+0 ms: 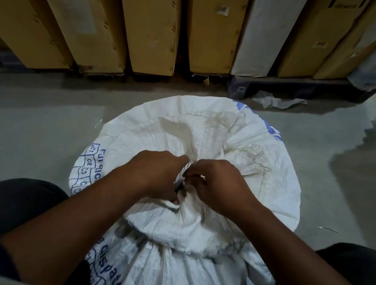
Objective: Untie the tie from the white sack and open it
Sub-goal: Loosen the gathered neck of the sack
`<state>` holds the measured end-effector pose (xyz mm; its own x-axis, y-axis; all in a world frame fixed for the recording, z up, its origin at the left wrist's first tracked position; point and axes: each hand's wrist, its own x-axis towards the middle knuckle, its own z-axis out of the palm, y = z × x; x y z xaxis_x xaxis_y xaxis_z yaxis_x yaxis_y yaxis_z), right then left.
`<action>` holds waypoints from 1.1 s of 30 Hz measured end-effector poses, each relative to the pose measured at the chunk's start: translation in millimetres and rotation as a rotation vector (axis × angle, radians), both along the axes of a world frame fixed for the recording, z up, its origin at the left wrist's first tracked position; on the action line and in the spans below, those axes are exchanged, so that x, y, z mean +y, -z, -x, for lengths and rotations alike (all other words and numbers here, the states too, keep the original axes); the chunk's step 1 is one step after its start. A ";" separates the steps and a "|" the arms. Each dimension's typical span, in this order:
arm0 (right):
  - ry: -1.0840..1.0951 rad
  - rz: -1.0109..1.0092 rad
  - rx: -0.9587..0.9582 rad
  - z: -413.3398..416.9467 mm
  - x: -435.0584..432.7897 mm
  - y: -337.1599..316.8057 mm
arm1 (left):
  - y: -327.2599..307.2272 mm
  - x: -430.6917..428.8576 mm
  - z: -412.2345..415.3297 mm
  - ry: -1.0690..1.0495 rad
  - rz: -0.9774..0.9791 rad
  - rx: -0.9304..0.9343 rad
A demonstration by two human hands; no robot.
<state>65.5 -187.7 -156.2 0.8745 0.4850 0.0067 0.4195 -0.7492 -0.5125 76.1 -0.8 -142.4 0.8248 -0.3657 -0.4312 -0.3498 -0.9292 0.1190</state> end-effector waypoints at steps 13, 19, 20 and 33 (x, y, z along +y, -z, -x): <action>0.006 0.532 0.222 -4.1 -12.8 -4.8 | 7.1 -6.5 -1.4 -0.088 0.000 0.176; 0.290 0.648 0.178 -15.1 -50.5 -23.9 | -13.8 31.1 -23.0 -0.450 0.165 -0.030; 0.333 0.633 0.162 -17.5 -57.0 -30.9 | -16.7 35.5 -24.9 -0.515 0.207 -0.088; -0.001 0.184 -0.129 -0.6 -11.8 -25.8 | 1.1 -20.9 -2.4 -0.095 0.271 -0.465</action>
